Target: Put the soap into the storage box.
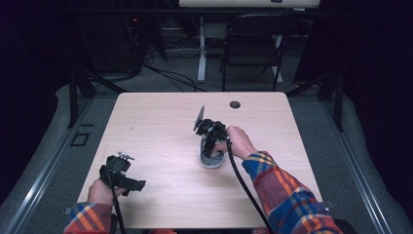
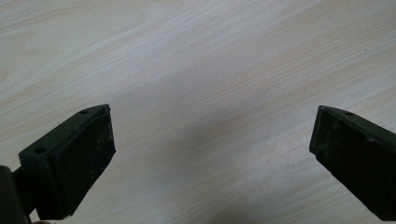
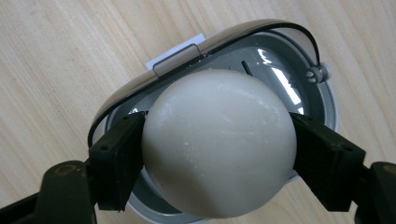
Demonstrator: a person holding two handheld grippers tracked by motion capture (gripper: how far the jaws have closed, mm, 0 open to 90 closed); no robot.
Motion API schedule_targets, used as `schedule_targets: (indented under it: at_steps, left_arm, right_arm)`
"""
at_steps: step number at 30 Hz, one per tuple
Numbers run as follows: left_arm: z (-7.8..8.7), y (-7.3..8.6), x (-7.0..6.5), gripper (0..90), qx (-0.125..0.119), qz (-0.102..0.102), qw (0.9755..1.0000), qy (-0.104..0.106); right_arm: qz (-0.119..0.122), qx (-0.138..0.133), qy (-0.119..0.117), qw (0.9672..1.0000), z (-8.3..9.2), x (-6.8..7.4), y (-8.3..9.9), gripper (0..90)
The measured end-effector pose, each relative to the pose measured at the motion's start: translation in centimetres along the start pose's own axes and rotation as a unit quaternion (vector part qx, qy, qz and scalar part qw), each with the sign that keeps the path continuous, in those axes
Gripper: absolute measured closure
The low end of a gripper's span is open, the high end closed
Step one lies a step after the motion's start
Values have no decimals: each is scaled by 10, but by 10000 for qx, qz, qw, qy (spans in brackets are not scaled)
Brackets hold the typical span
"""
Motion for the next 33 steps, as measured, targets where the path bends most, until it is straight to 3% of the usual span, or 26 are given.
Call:
schedule_targets:
  at_steps: [14,18,33]
  left_arm:
    - [0,0,0,0,6,-8,10000,-10]
    - [0,0,0,0,8,-15,10000,-12]
    - [0,0,-1,0,-6,-12,10000,-22]
  right_arm:
    - [-38,13,-18,10000,-5,-3,3,214]
    - [-81,-80,5,9999,0,-3,6,142]
    - [-154,-584,-50,9982,30,-2,28,57]
Point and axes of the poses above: each handheld gripper's, and its own axes: z roughly backward along the jaws, y roughly out of its underside, x roughly to its left, the point moved 1 cm from there along -z, roughly forward along the jaws, and after that the axes turned 5 degrees about z, right-handed, at the moved point
